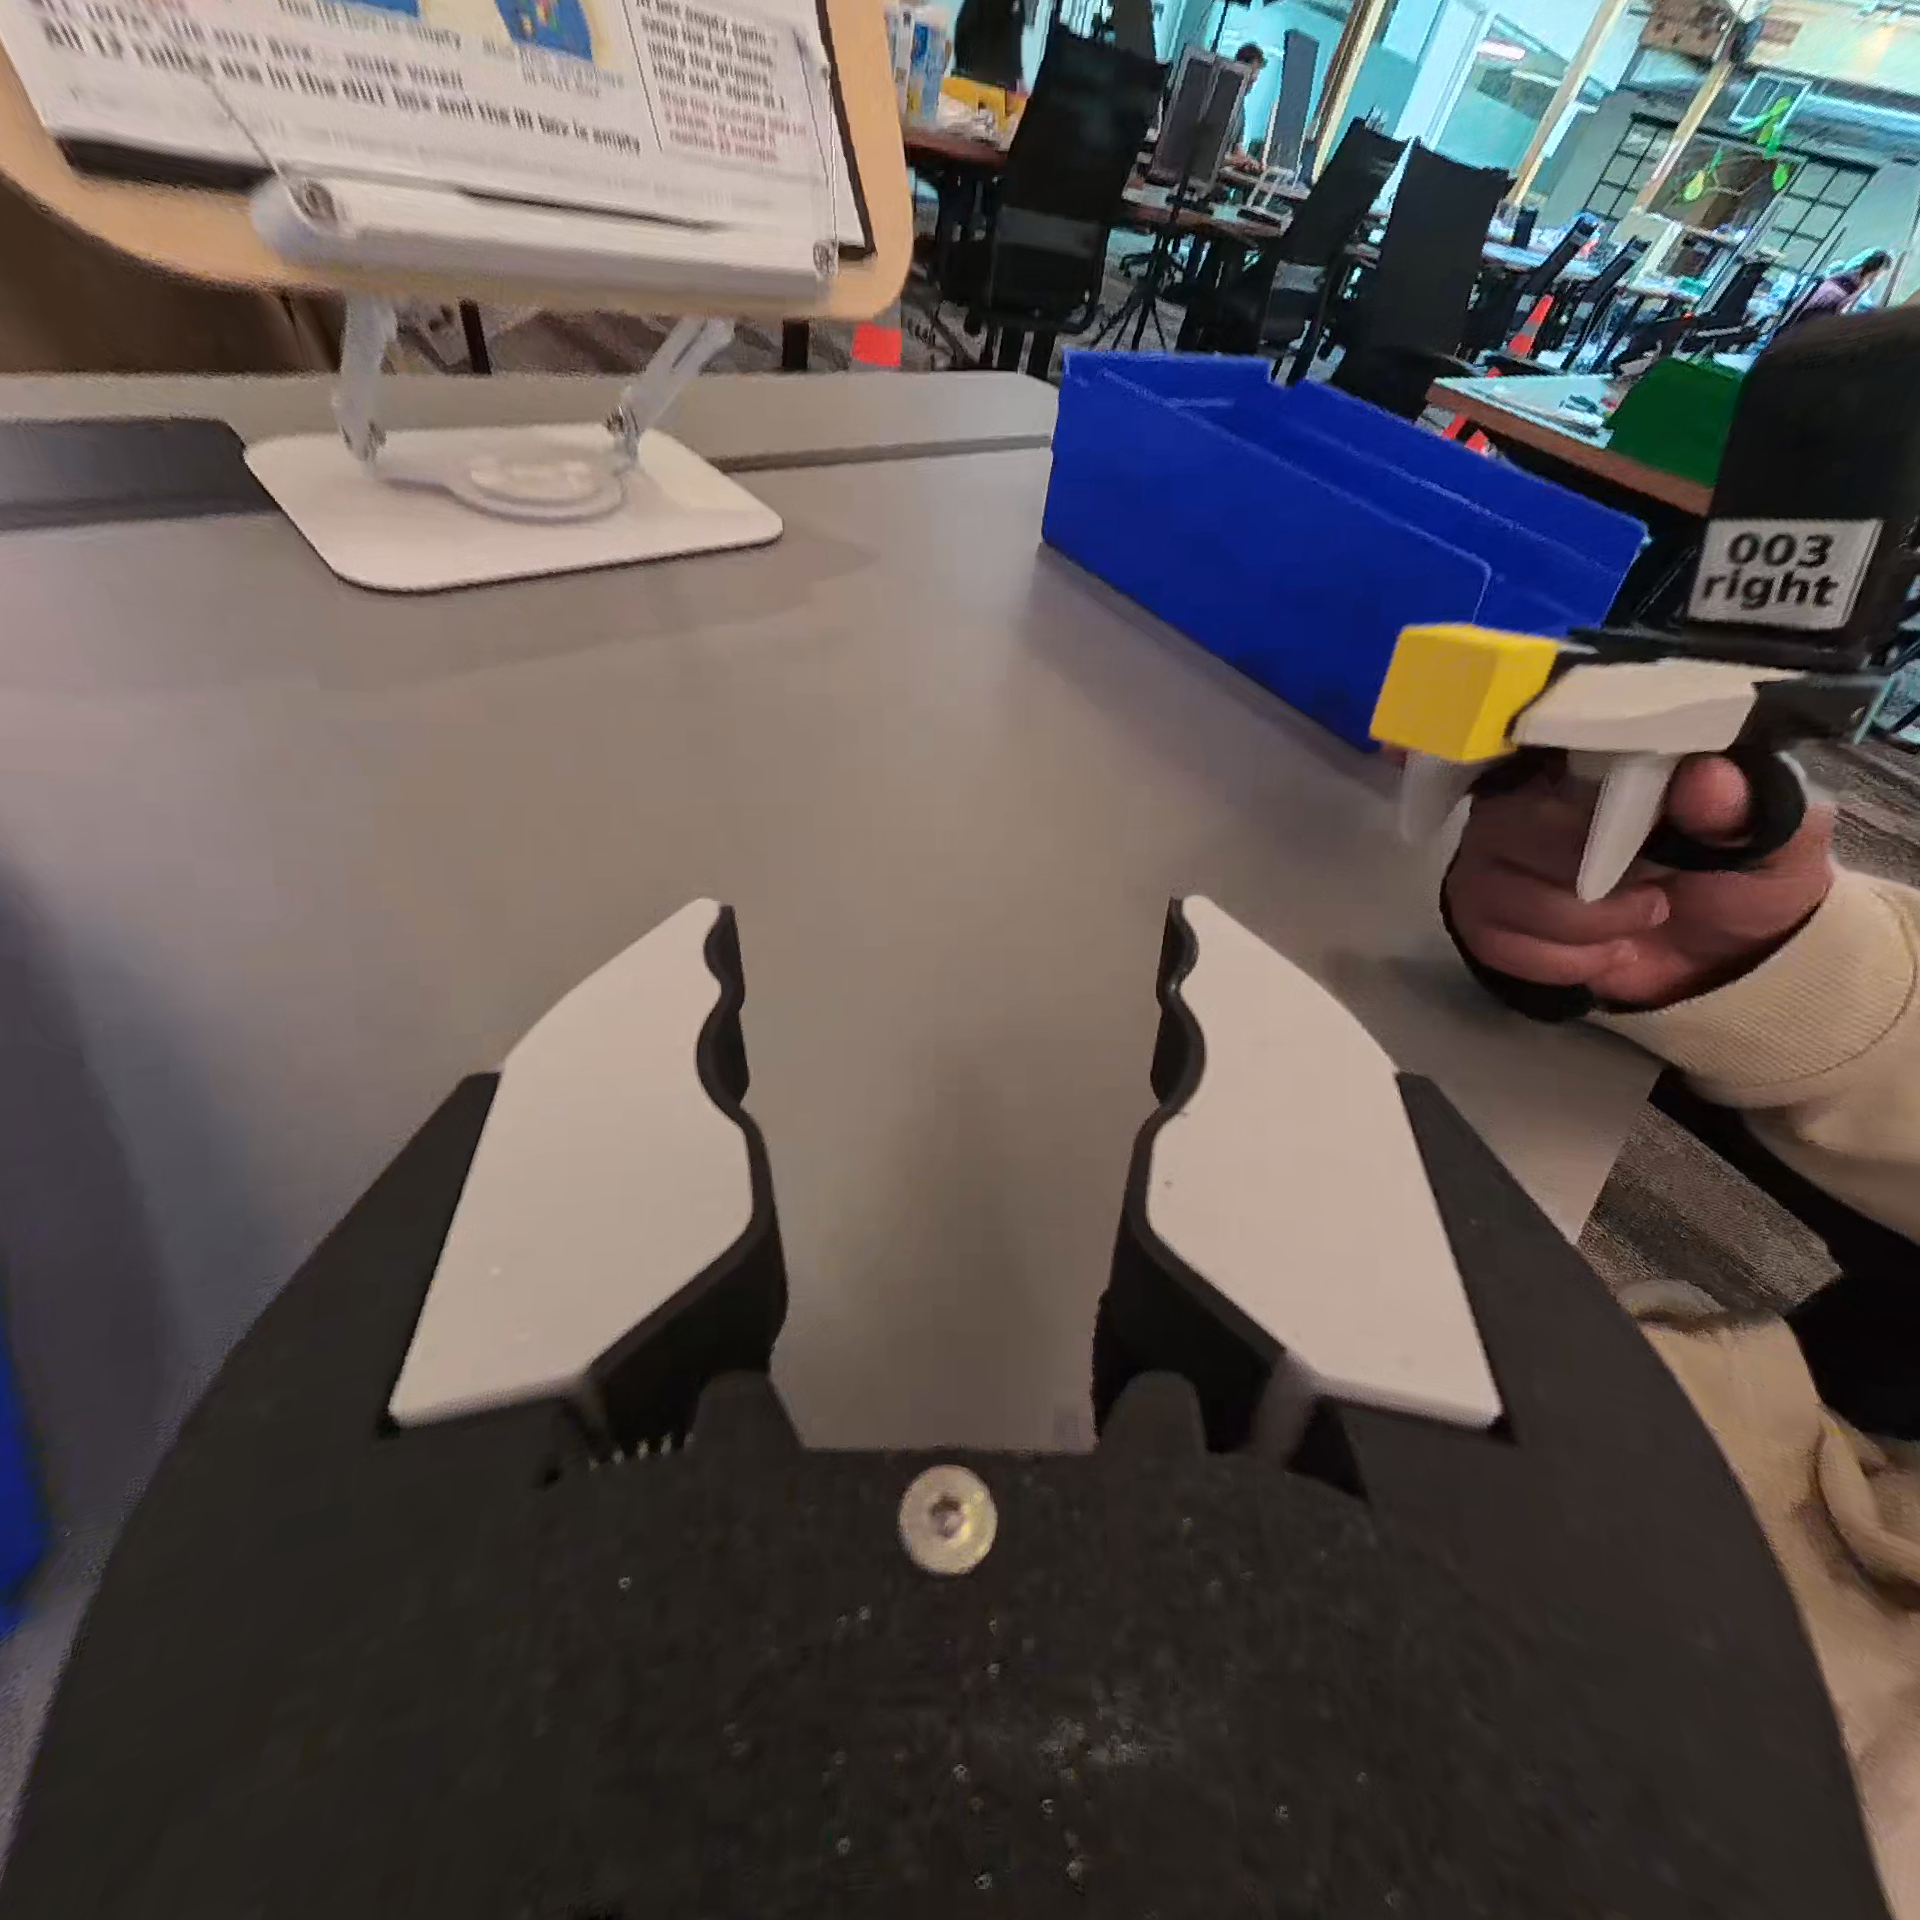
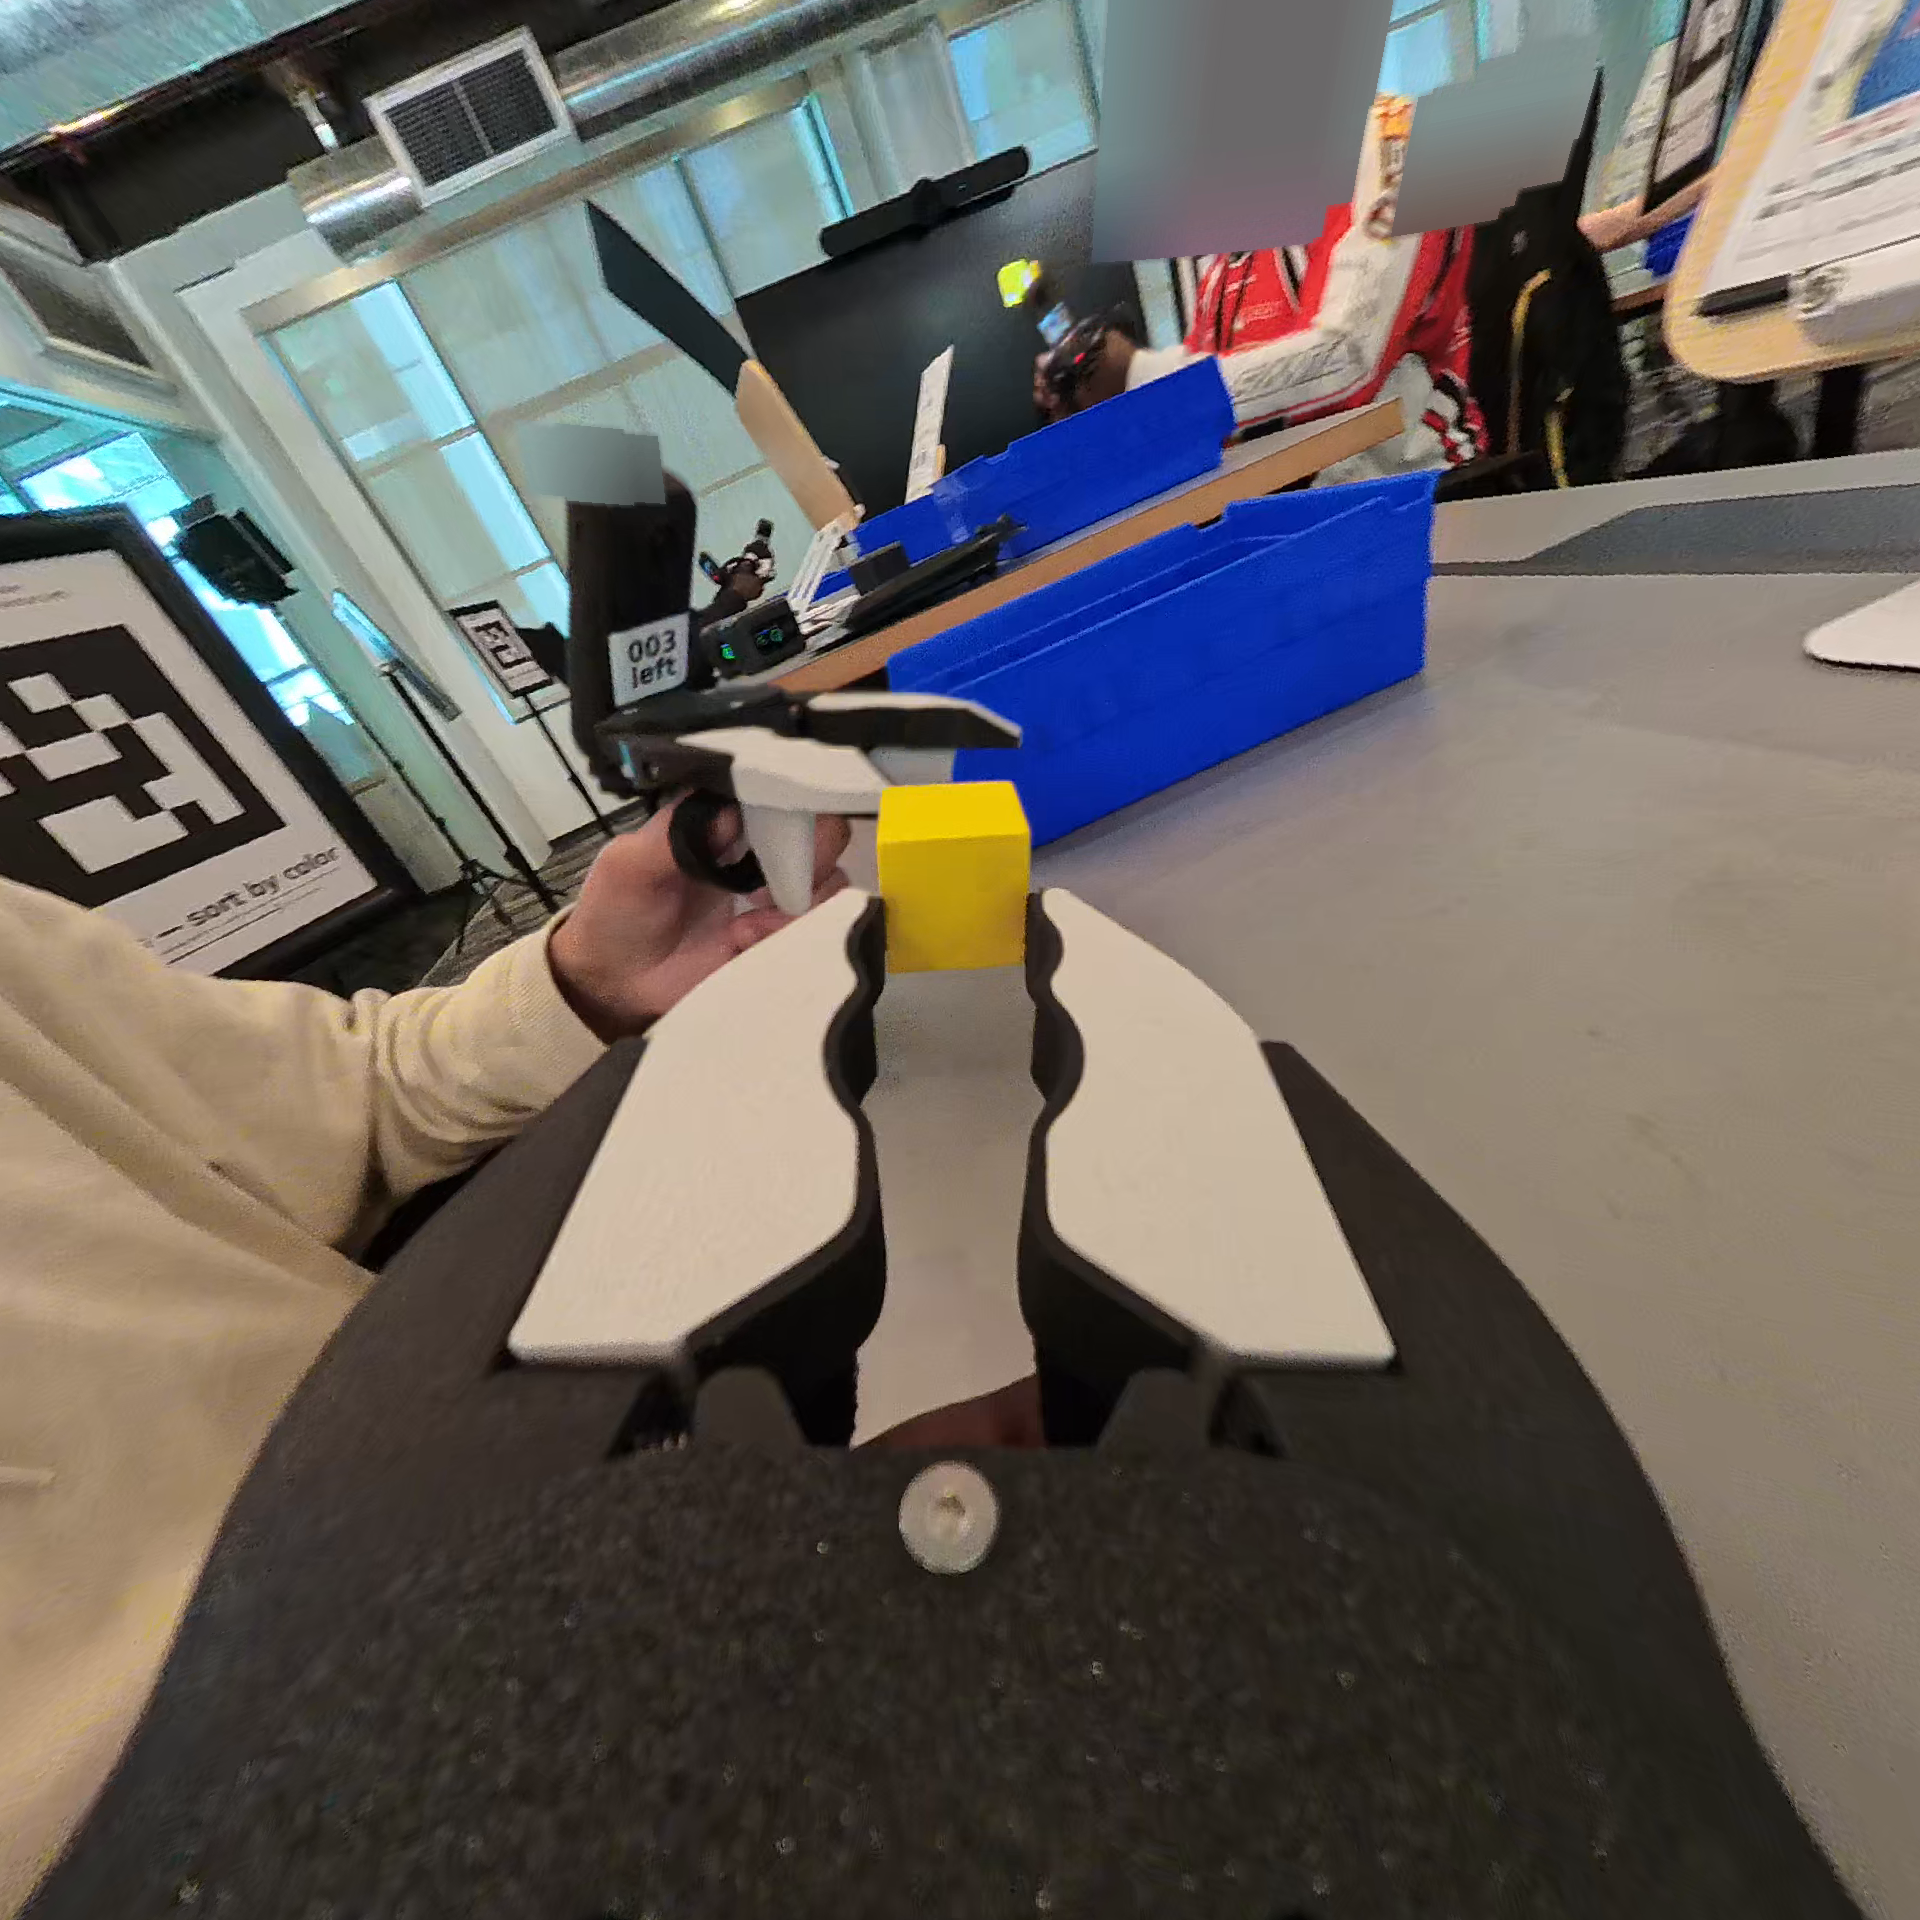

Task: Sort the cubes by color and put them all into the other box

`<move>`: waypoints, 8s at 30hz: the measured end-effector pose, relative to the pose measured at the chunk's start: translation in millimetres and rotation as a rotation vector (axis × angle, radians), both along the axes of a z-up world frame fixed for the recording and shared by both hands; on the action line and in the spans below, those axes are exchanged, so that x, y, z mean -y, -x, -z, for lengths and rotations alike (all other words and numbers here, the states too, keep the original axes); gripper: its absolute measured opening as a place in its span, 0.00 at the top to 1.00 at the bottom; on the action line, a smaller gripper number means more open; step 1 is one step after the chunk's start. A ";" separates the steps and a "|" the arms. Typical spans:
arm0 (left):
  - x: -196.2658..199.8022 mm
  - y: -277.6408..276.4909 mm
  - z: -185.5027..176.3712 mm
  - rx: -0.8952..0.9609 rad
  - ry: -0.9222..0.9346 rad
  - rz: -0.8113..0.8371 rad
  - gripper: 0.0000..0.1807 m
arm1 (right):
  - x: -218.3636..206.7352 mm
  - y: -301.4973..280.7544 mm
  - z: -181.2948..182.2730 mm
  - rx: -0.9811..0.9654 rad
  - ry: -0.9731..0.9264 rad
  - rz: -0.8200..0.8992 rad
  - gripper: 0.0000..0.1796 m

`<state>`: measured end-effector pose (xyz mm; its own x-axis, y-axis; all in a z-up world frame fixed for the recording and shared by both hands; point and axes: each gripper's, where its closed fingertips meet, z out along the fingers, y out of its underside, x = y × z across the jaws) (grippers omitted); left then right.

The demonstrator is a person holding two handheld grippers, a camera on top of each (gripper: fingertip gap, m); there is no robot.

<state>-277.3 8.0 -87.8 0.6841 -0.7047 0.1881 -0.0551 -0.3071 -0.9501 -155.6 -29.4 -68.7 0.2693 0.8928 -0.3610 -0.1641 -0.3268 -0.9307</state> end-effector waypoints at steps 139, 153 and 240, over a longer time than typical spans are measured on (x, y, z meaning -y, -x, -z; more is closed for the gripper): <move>21.4 -122.3 -63.3 0.337 0.013 0.851 0.88 | -12.2 21.2 -18.6 0.009 -0.014 -0.011 0.82; 44.4 -123.9 -46.1 0.259 0.064 0.868 0.63 | 0.0 11.9 -10.1 -0.044 -0.011 -0.039 0.88; -225.7 192.5 23.2 -0.325 0.457 -0.548 0.65 | -4.1 -60.3 18.1 0.248 -0.062 0.498 0.81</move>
<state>-469.8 233.7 -111.0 0.9824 -0.1523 0.1086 -0.0370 -0.7273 -0.6853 -95.3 -25.3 -86.8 0.7341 0.6535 -0.1845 -0.0588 -0.2095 -0.9760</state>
